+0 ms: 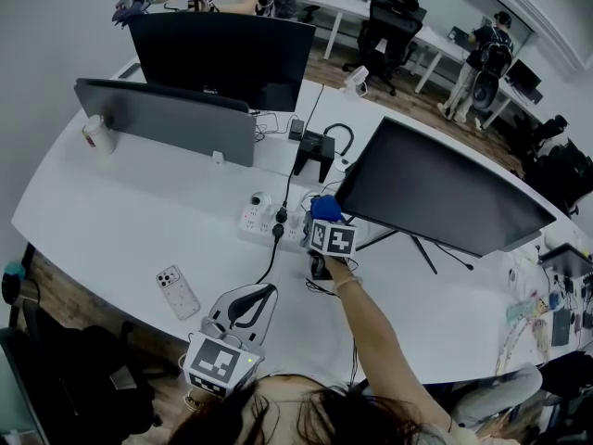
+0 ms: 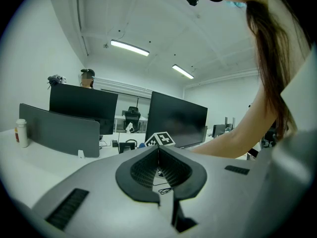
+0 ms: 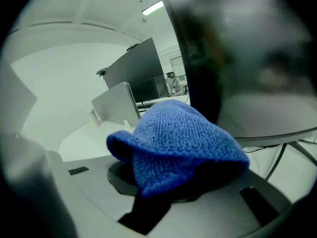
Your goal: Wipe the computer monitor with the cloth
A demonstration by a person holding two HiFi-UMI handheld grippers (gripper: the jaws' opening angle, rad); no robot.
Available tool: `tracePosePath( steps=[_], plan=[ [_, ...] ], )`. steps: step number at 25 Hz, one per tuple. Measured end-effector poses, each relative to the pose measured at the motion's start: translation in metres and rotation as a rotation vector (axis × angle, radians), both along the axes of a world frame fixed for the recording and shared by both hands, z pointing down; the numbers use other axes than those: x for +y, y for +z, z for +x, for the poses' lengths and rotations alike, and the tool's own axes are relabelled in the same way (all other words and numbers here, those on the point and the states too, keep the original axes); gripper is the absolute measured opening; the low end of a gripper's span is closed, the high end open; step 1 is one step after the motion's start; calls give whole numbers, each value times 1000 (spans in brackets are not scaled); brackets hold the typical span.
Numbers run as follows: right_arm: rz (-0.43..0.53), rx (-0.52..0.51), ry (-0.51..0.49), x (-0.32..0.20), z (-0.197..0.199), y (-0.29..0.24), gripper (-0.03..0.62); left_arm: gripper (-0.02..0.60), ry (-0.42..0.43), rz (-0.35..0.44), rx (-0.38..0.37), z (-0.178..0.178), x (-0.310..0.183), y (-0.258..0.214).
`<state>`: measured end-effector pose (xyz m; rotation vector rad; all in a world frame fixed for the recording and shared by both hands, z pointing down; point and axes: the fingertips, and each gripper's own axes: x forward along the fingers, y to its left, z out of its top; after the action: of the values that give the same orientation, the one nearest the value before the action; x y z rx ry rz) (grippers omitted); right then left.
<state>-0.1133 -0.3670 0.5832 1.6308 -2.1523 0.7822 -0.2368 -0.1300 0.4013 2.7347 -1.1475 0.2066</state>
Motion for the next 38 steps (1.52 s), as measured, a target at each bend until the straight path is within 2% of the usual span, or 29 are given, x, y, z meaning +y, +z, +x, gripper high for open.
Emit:
tracePosePath(
  steps=[9, 38],
  plan=[
    [38, 16, -35, -2, -2, -18, 101, 9, 3, 11, 2, 4, -1, -1],
    [83, 6, -62, -2, -2, -49, 101, 9, -10, 28, 13, 23, -1, -5]
  ],
)
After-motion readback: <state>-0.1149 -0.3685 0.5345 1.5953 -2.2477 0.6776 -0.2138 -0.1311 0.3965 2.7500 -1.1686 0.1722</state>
